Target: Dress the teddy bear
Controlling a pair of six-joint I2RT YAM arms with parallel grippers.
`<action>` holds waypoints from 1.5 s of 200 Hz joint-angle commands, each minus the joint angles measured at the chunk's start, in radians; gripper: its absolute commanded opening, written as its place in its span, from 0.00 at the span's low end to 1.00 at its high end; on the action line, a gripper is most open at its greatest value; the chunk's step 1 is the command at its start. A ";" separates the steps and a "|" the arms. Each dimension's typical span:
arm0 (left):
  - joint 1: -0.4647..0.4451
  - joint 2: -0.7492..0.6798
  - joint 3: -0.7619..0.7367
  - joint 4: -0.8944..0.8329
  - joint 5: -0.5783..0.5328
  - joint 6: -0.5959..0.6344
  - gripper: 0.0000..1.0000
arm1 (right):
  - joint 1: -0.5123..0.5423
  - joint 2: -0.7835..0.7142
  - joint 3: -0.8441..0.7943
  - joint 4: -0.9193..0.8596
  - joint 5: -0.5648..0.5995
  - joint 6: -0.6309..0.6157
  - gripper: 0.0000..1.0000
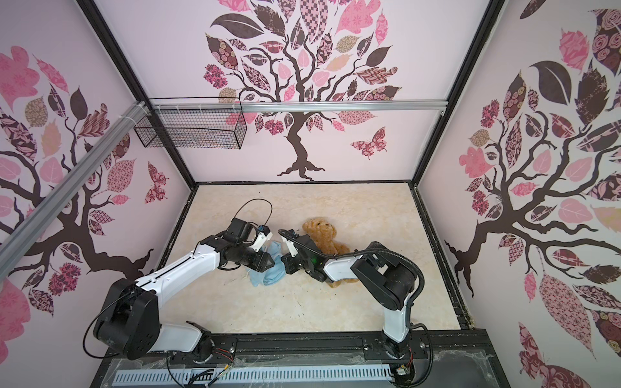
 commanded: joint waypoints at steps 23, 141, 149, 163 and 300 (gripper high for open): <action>-0.017 -0.021 -0.044 0.052 -0.089 0.051 0.78 | -0.034 -0.045 0.019 0.006 -0.153 0.236 0.00; -0.068 0.156 0.037 0.012 -0.214 0.050 0.83 | -0.071 -0.020 0.026 0.081 -0.279 0.383 0.00; -0.069 0.163 0.041 0.011 -0.224 0.043 0.83 | -0.071 -0.020 0.025 0.079 -0.278 0.382 0.00; -0.070 0.155 0.048 0.006 -0.264 0.031 0.82 | -0.070 -0.017 0.027 0.066 -0.272 0.373 0.00; -0.071 0.042 0.042 0.001 -0.303 0.015 0.48 | -0.072 0.022 0.054 -0.039 -0.226 0.290 0.00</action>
